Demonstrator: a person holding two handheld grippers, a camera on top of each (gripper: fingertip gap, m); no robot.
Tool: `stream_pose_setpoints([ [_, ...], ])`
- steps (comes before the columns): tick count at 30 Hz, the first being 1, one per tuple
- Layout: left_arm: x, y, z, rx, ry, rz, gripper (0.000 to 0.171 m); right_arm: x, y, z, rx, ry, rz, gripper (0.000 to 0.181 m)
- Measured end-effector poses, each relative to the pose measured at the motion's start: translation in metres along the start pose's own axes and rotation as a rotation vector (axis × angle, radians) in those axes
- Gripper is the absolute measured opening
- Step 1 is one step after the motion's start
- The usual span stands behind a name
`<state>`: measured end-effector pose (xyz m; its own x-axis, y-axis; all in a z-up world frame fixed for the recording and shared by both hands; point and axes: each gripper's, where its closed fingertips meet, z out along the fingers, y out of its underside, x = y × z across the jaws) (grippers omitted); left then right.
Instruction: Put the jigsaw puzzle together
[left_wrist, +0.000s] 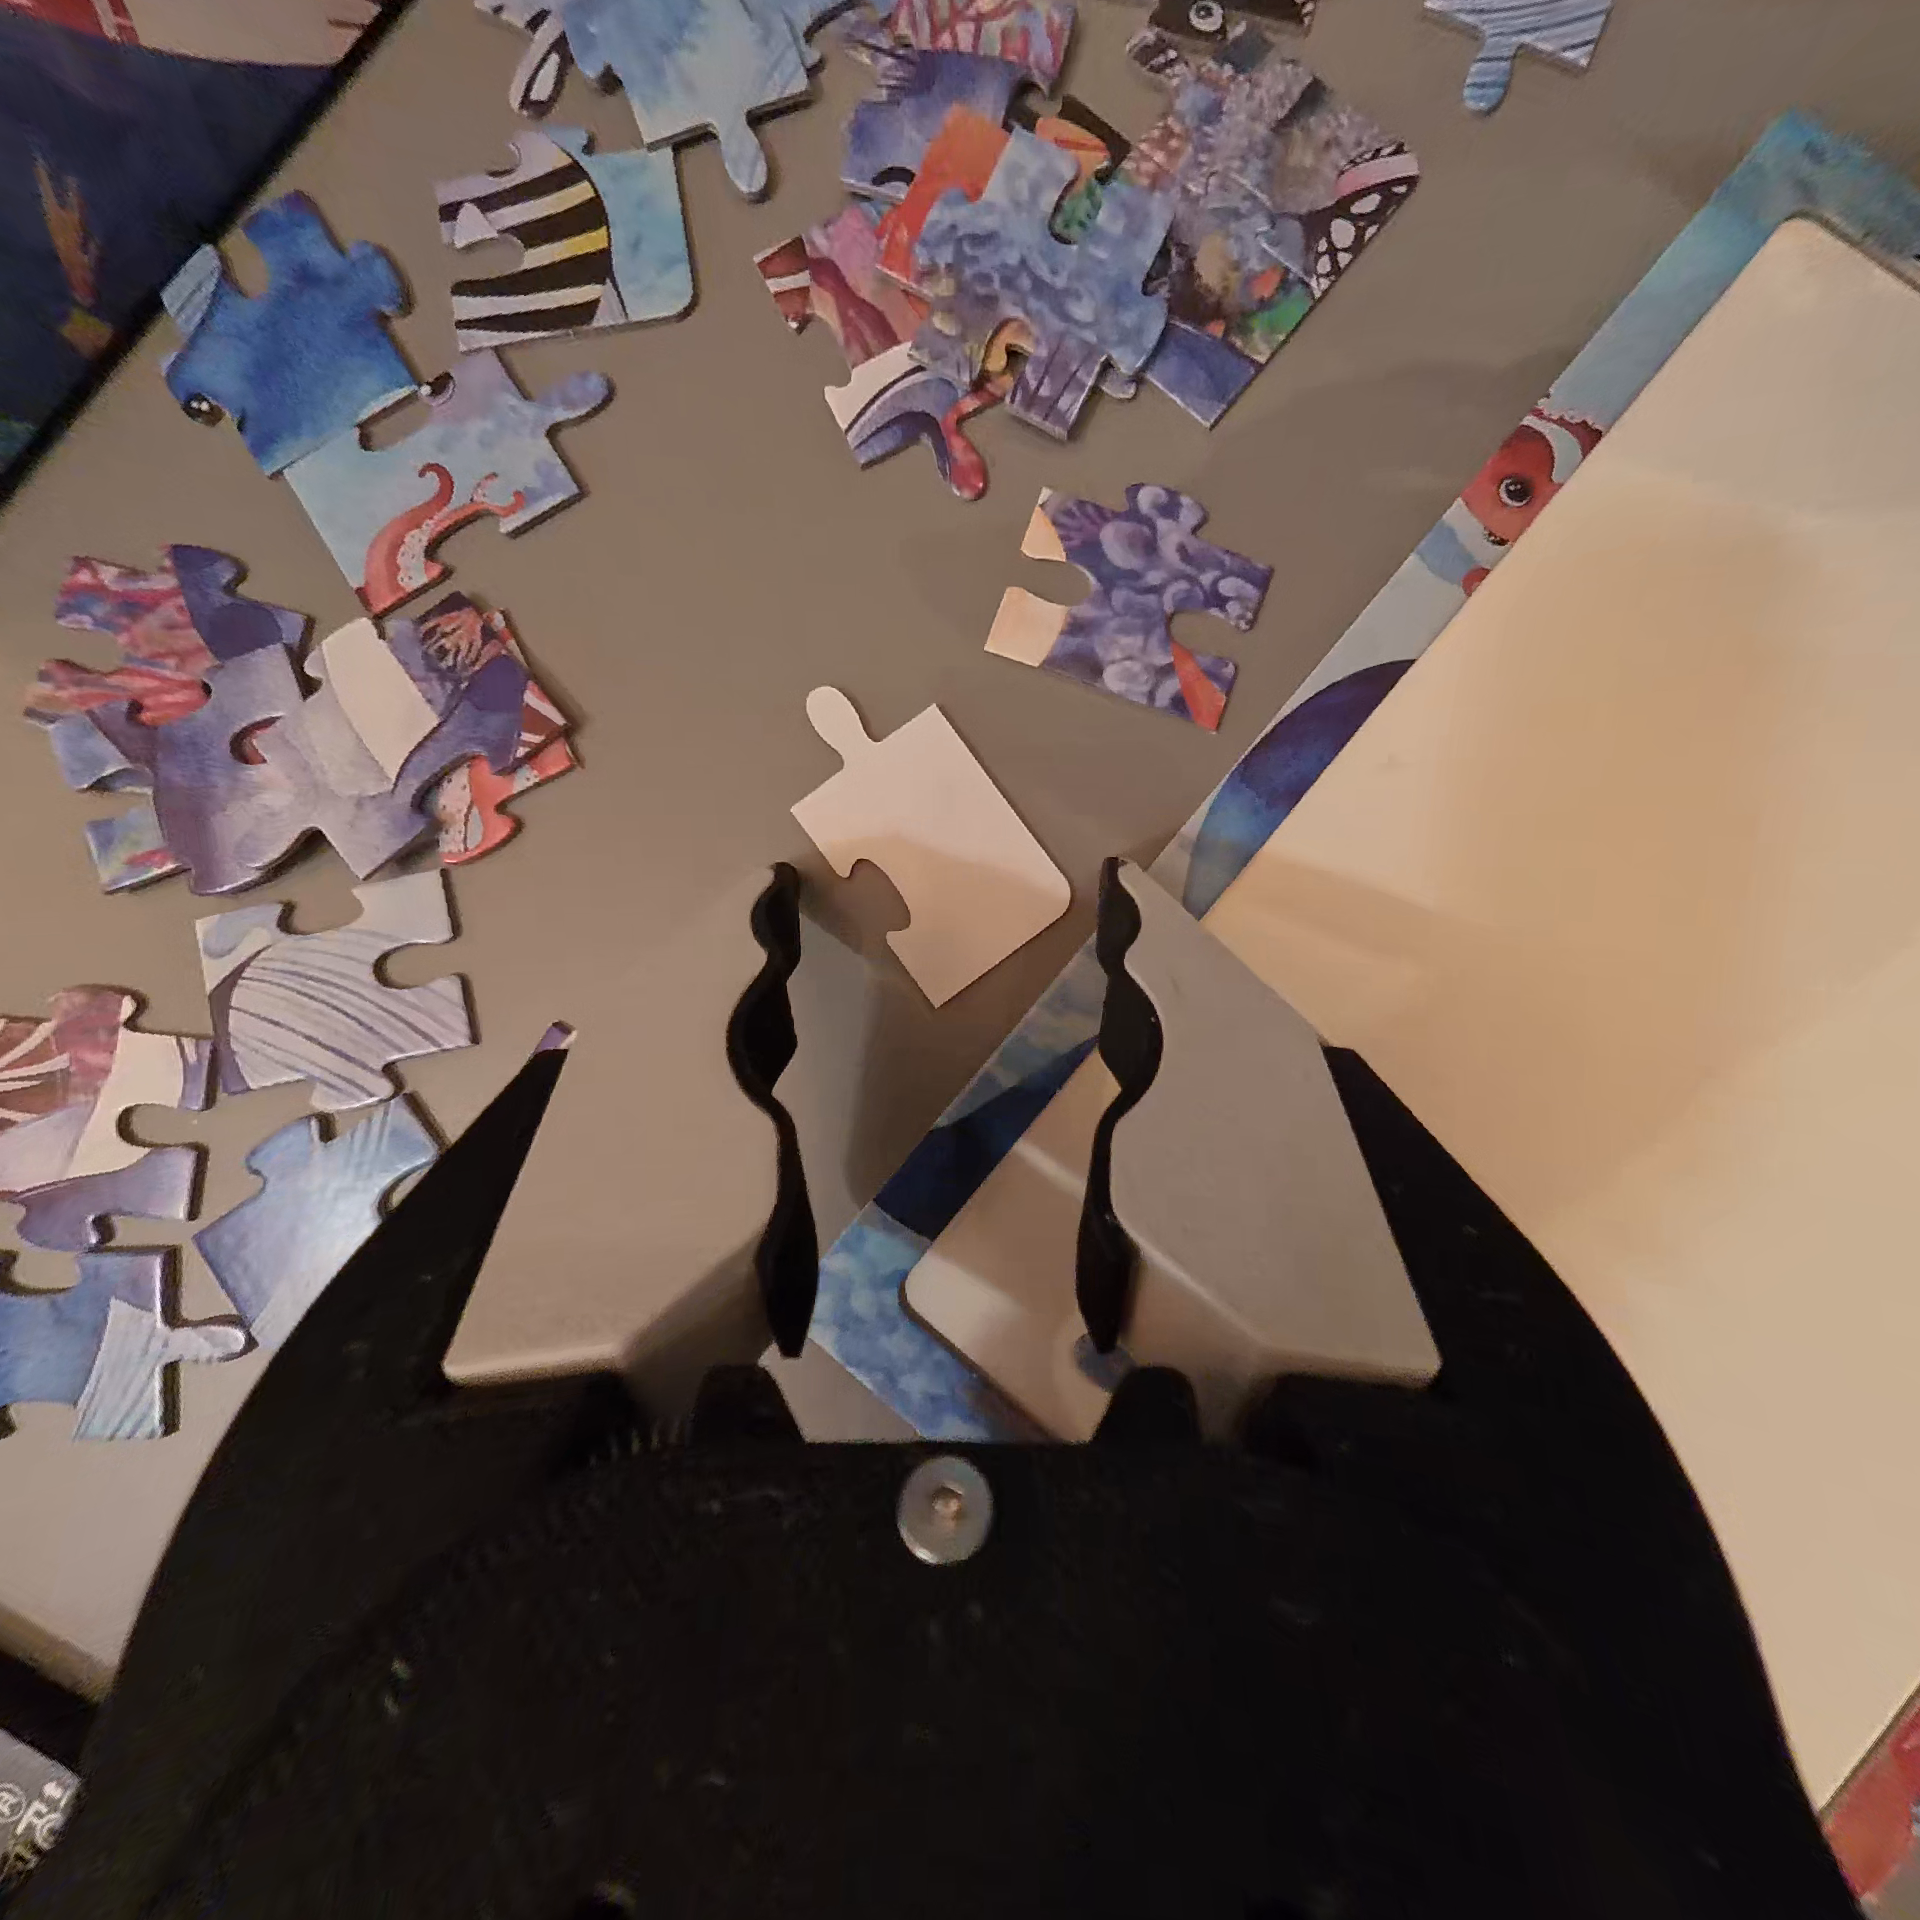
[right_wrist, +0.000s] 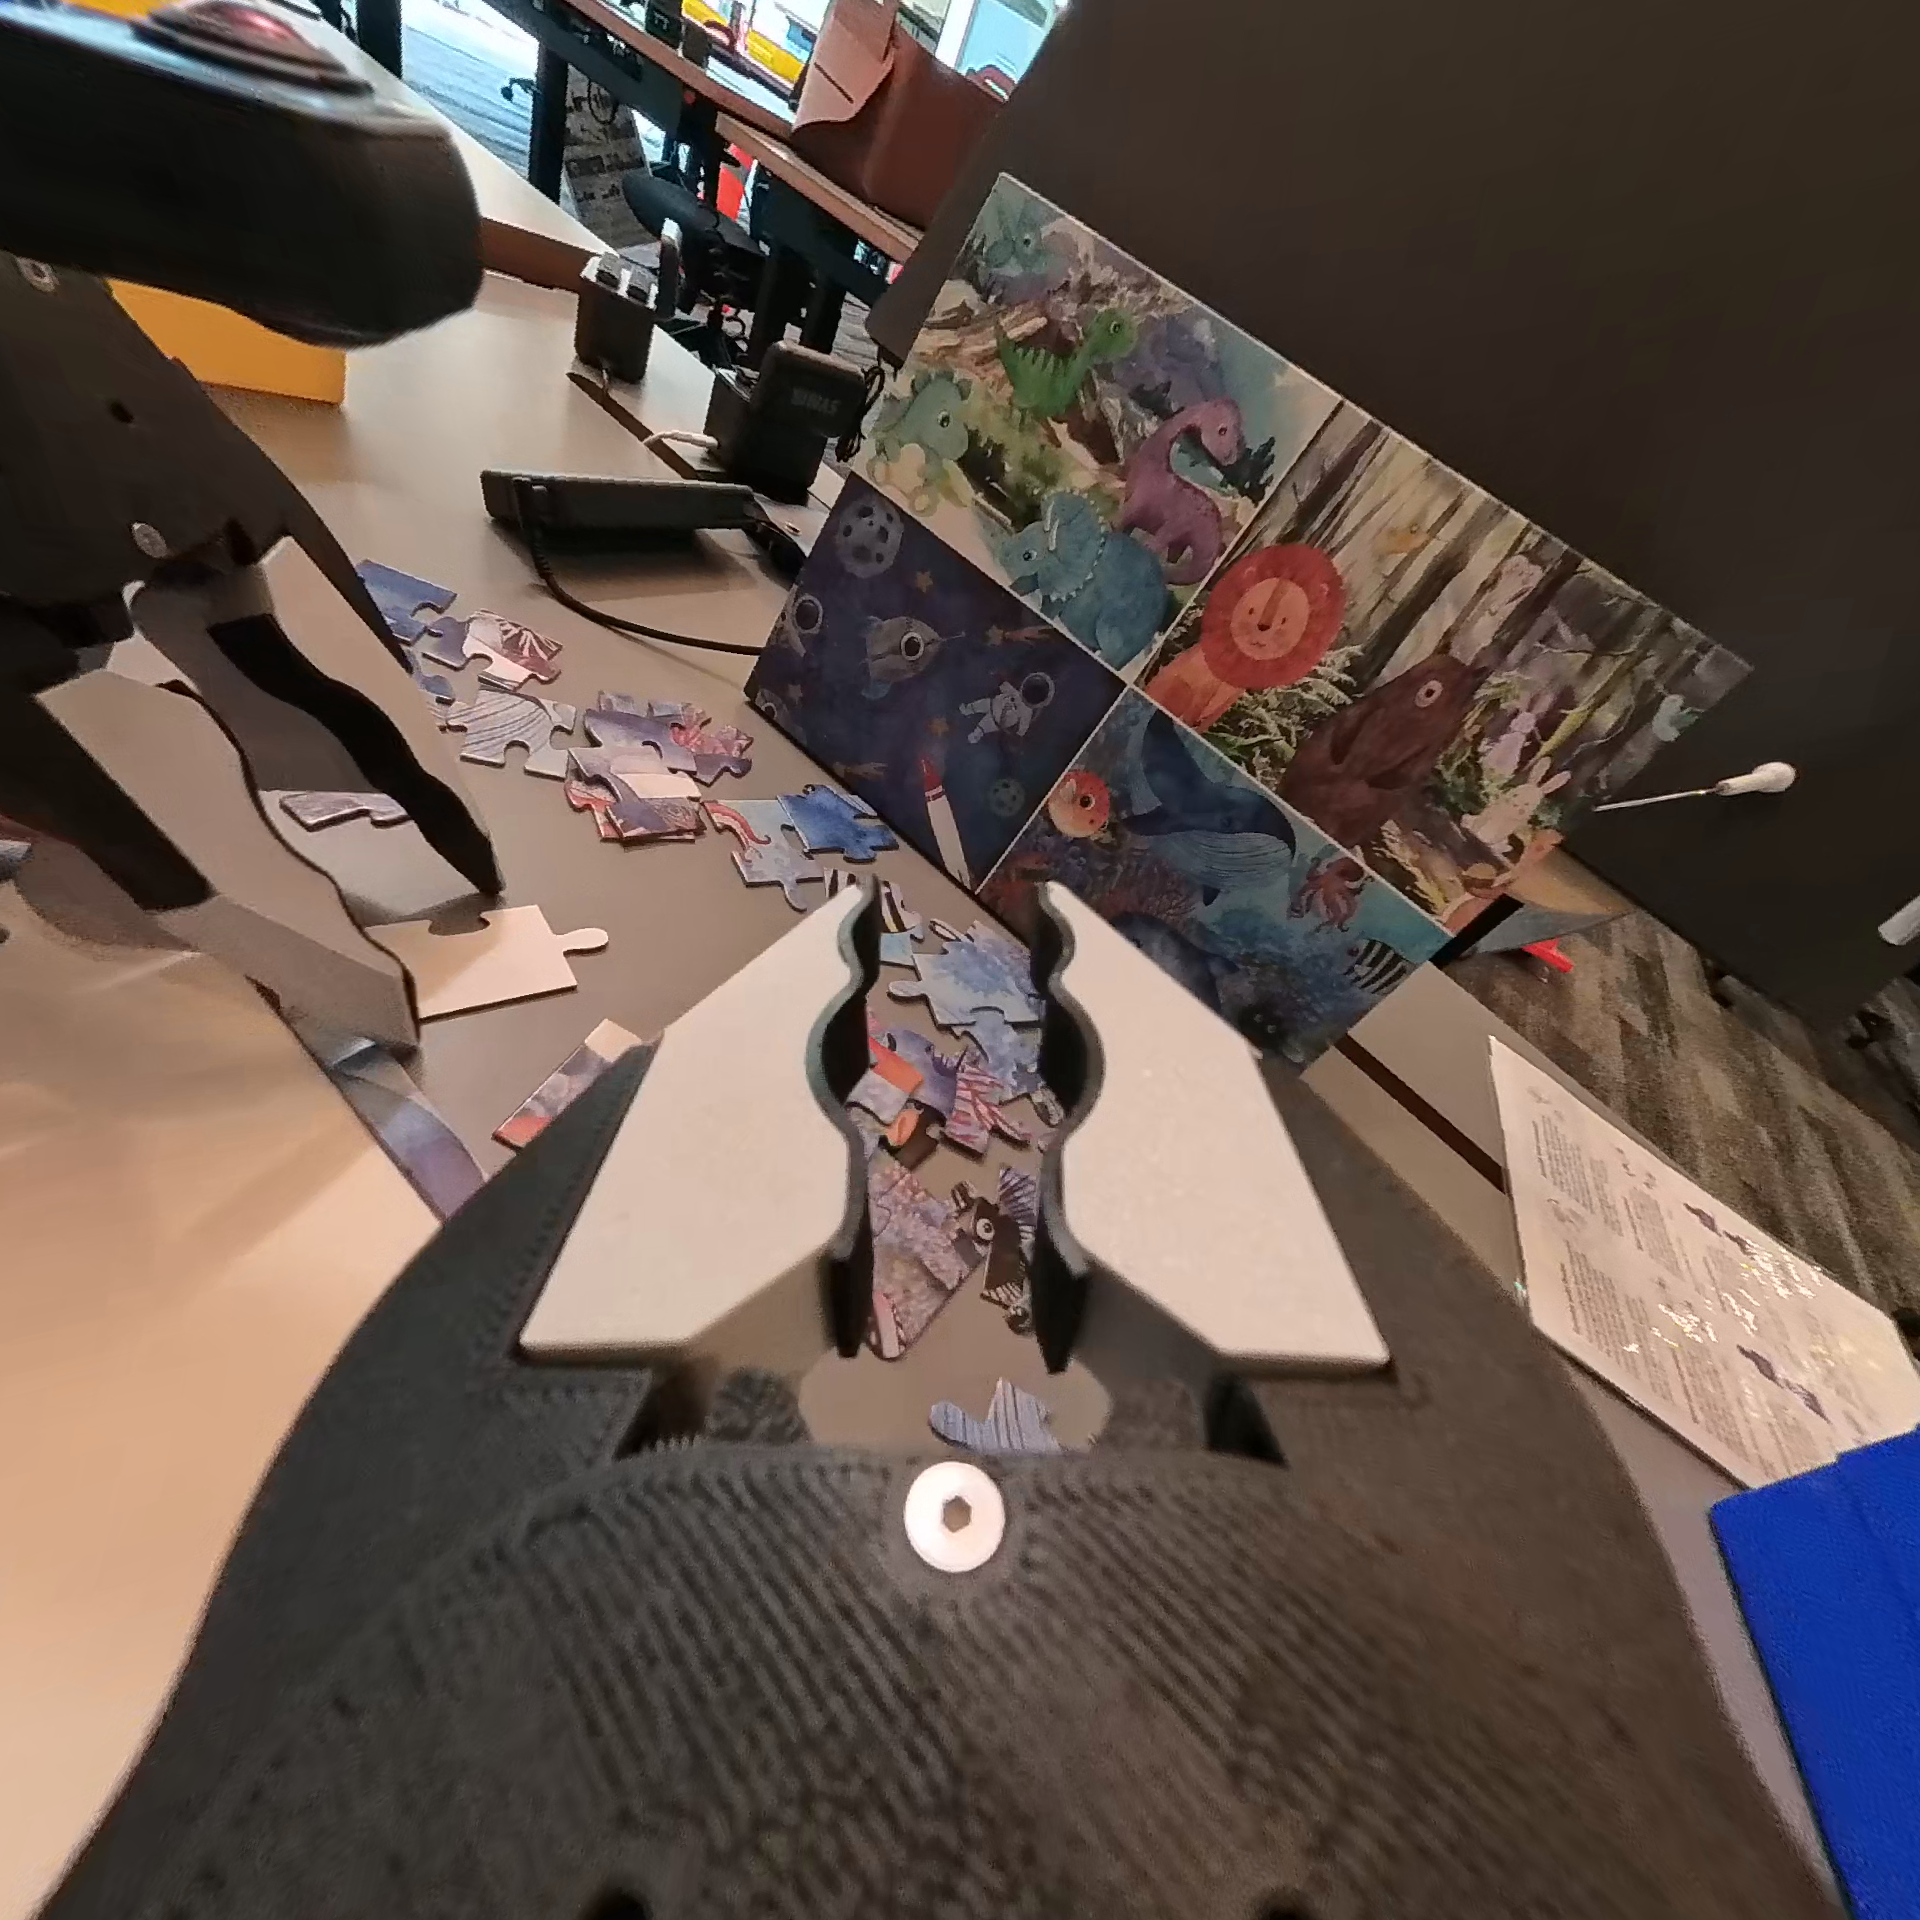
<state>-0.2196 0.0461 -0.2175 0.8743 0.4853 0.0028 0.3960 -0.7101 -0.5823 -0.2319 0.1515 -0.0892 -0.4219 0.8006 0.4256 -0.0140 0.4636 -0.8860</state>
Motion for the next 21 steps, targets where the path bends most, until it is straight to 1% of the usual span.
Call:
stream_pose_setpoints([
  [2,0.0,0.0,0.0,-0.003,-0.003,-0.007,0.054,-0.001,0.0,0.0,-0.001,0.0,-0.007,0.027],
  [5,0.001,0.0,-0.001,0.0,0.008,0.004,0.03,-0.002,0.001,0.001,-0.005,0.0,-0.016,0.026],
  [11,0.0,-0.004,-0.002,0.04,0.042,-0.03,0.027,0.0,0.0,0.0,-0.003,0.005,-0.013,0.027],
  [13,-0.004,-0.011,-0.008,0.085,0.041,-0.04,0.027,0.0,0.0,0.0,-0.002,0.004,-0.011,0.027],
  [15,-0.004,-0.022,-0.018,0.168,0.075,-0.065,0.028,-0.002,0.0,0.0,0.002,-0.006,-0.01,0.027],
  [17,0.001,-0.037,-0.033,0.282,0.17,-0.111,0.028,-0.006,-0.001,0.001,0.012,-0.03,0.006,0.028],
  [18,0.006,-0.046,-0.042,0.348,0.249,-0.139,0.028,-0.008,-0.002,0.001,0.023,-0.049,0.034,0.03],
  [19,0.014,-0.054,-0.053,0.421,0.349,-0.167,0.028,-0.012,-0.005,0.0,0.044,-0.079,0.088,0.032],
  [21,0.025,-0.07,-0.078,0.565,0.561,-0.238,0.028,-0.019,-0.011,-0.001,0.084,-0.183,0.256,0.037],
])
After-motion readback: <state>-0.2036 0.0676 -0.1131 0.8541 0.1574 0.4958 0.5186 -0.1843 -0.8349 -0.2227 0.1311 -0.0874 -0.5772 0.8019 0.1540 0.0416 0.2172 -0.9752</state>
